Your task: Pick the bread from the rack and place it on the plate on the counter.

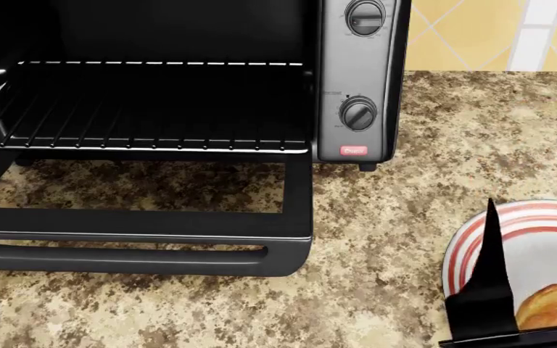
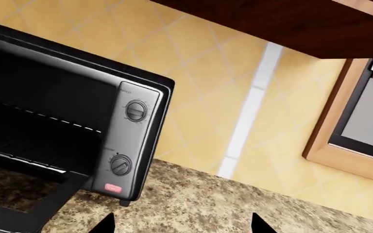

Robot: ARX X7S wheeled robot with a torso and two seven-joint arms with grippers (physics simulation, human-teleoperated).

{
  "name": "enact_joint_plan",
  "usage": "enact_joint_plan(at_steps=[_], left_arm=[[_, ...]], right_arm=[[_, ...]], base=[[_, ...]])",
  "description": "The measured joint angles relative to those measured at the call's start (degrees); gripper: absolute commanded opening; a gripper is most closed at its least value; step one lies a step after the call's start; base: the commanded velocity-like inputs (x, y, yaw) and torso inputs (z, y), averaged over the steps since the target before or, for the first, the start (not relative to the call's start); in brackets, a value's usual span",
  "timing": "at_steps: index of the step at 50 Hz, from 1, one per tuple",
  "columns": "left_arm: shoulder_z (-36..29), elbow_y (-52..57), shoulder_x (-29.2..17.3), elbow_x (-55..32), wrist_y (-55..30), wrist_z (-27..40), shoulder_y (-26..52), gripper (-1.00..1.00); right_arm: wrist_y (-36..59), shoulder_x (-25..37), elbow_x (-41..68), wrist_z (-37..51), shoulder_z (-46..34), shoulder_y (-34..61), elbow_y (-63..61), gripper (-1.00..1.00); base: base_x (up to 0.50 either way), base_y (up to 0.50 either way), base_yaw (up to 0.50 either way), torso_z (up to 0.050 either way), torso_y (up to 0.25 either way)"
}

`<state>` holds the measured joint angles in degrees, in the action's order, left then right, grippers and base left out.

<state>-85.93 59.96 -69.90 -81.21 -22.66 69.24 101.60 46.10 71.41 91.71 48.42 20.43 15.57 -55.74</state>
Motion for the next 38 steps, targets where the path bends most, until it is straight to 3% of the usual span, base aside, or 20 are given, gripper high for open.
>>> enact_joint_plan(at_steps=[12, 38], left_arm=[[-8.25, -0.02, 0.05, 1.21, 3.28, 0.47, 5.92, 1.00], [-16.31, -0.07, 0.34, 3.60, 6.68, 0.98, 10.00, 1.00]], right_arm=[[1.01, 1.54, 6.31, 2.69, 0.12, 6.20, -2.87, 1.00], [17.05, -9.21, 29.40, 17.35, -5.49, 33.19, -3.88, 1.00]], base=[[0.00, 0.00, 0.00, 0.000, 0.000], [0.00, 0.00, 0.00, 0.000, 0.000]])
